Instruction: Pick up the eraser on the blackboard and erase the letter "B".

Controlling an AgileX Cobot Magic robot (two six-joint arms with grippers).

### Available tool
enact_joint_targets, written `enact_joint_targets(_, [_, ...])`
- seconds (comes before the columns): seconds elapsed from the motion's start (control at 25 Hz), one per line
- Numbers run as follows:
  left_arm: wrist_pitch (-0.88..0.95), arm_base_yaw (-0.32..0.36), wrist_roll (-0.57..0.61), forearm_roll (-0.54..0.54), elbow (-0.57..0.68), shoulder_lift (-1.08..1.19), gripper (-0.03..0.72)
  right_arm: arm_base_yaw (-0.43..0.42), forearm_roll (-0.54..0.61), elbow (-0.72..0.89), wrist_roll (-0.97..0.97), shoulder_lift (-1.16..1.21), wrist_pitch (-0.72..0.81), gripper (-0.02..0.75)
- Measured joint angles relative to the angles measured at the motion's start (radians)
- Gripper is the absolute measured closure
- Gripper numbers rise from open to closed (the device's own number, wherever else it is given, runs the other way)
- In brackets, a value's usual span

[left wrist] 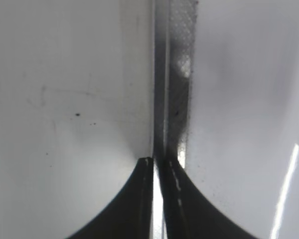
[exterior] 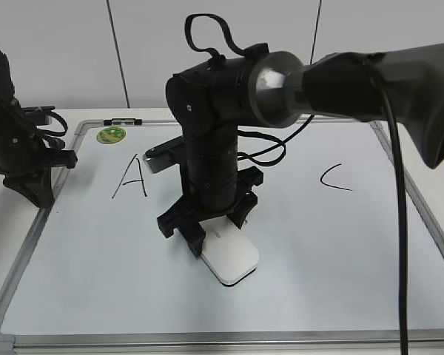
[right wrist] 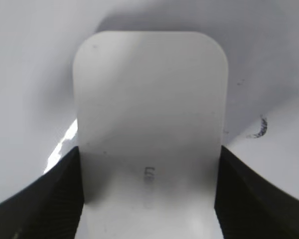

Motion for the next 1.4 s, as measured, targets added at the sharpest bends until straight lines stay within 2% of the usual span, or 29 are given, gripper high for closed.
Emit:
enact_joint_targets(0.24, [0.000, 0.000, 0.000, -0.002, 0.000, 0.000, 0.654, -0.019, -0.014, 0.000, 0.058, 0.001, 0.004, 0.211])
enact_joint_targets(0.56, [-0.004, 0.000, 0.000, -0.002, 0.000, 0.000, 0.654, -0.102, 0.032, 0.000, 0.087, 0.002, 0.009, 0.211])
enact_joint_targets(0.88, [-0.004, 0.000, 0.000, -0.002, 0.000, 0.000, 0.654, -0.216, -0.061, -0.006, 0.142, 0.002, 0.032, 0.211])
enact_joint_targets(1.2, [-0.005, 0.000, 0.000, 0.002, 0.000, 0.000, 0.654, -0.232, -0.097, 0.010, 0.146, -0.028, 0.036, 0.211])
enact_joint_targets(1.4, [-0.005, 0.000, 0.000, 0.004, 0.000, 0.000, 0.654, -0.279, -0.134, 0.014, 0.146, -0.126, 0.046, 0.211])
